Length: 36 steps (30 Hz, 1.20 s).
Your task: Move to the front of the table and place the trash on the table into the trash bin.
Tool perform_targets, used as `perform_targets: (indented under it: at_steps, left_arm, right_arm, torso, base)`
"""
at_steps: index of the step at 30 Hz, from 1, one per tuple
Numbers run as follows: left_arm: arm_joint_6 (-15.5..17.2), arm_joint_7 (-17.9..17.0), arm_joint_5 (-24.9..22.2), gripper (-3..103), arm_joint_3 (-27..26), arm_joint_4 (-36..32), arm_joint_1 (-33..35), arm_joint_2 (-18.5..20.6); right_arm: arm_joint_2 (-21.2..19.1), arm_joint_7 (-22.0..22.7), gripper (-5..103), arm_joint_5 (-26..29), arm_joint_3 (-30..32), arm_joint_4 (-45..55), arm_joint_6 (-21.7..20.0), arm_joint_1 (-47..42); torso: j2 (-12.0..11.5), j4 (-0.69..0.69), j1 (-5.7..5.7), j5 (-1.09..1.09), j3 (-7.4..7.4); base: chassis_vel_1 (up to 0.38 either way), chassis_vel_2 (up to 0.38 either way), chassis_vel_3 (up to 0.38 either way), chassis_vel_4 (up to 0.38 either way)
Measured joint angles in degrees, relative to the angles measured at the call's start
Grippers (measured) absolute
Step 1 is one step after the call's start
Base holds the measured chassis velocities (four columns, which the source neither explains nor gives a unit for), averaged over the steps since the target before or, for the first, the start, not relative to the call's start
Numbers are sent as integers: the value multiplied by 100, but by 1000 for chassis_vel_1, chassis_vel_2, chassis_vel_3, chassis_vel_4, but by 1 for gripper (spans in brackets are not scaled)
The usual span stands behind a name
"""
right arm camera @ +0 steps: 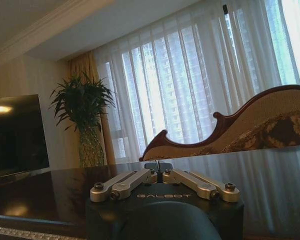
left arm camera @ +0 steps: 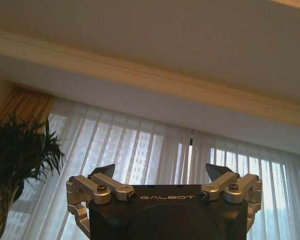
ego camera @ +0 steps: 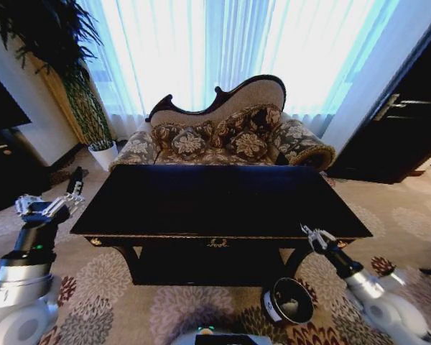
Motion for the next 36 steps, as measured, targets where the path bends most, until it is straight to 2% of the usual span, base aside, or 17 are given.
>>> perform_targets:
  at_steps: [3, 6, 8, 9, 11, 13, 15, 17, 19, 20, 21, 22, 25, 31, 36]
  left_arm:
    - [-26, -6, -21, 100, 58, 65, -83, -6]
    - [-26, -7, -11, 100, 87, 70, -91, -19]
    - [-22, -5, 55, 100, 130, 84, -90, -19]
    - [-22, -5, 55, 100, 130, 84, -90, -19]
    - [-11, -6, 64, 100, 101, 79, -76, -8]
    - [28, -25, 43, 100, 14, 18, -23, 8]
    - [44, -36, 28, 100, -7, 14, -7, 15]
    - [94, -61, -42, 100, -123, 3, 54, 49]
    - [99, -65, -65, 100, -159, 2, 71, 55]
    - [110, -69, -123, 100, -241, 1, 111, 50]
    - [128, -103, -255, 100, -354, 0, 176, 18]
    - [128, -103, -255, 100, -354, 0, 176, 18]
    - [147, -124, -393, 100, -517, -2, 239, 19]
    - [194, -138, -453, 100, -607, -3, 271, 42]
    - [188, -116, -209, 100, -517, -5, 273, -11]
  right_arm:
    - [126, -323, 0, -46, 2, -380, 292, -53]
    - [154, -421, 0, -60, -42, -542, 371, -9]
    - [222, -616, 0, -161, -312, -1154, 529, 186]
    - [222, -616, 0, -161, -312, -1154, 529, 186]
    - [229, -644, 0, -319, -585, -1559, 612, 386]
    - [236, -603, 0, -577, -1124, -2168, 678, 848]
    - [241, -568, 0, -635, -1262, -2310, 682, 970]
    - [267, -344, 0, -1035, -1729, -2896, 663, 1521]
    - [275, -243, 0, -1255, -1817, -3059, 628, 1685]
    - [290, 36, 0, -1748, -1985, -3368, 545, 1976]
    - [322, 527, 0, -2187, -2225, -3721, 407, 2273]
    - [322, 527, 0, -2187, -2225, -3721, 407, 2273]
    - [454, 1253, 0, -2535, -2557, -4194, 62, 2648]
    - [540, 1661, 0, -2981, -2687, -4949, -217, 2954]
    - [680, 1929, 0, -3105, -2795, -5554, -397, 3181]
  torso:
    - [0, -1, 0, -2, 0]
    - [0, -1, 0, -2, 0]
    - [0, -1, 0, -1, 1]
    - [0, -1, 0, -1, 1]
    - [0, -2, 0, -1, 1]
    - [0, 0, 0, 1, 1]
    - [0, 0, 0, 1, 0]
    - [-1, -1, 0, 1, 1]
    - [-1, 0, 0, 1, 1]
    - [-1, 1, 0, -1, 1]
    - [-1, 2, 1, -2, 1]
    - [-1, 2, 1, -2, 1]
    - [-1, 0, 0, 0, 1]
    - [-1, 0, 0, -2, 1]
    - [-1, -2, 0, -1, 1]
  base:
    - [0, 0, 0, 0]
    - [0, 0, 0, 0]
    - [0, 0, 0, 0]
    - [0, 0, 0, 0]
    - [0, 0, 0, 0]
    - [0, 0, 0, 0]
    - [0, 0, 0, 0]
    - [0, 0, 0, 0]
    - [0, 0, 0, 0]
    - [0, 0, 0, 0]
    - [0, 0, 0, 0]
    - [0, 0, 0, 0]
    - [0, 0, 0, 0]
    - [0, 0, 0, 0]
    - [0, 0, 0, 0]
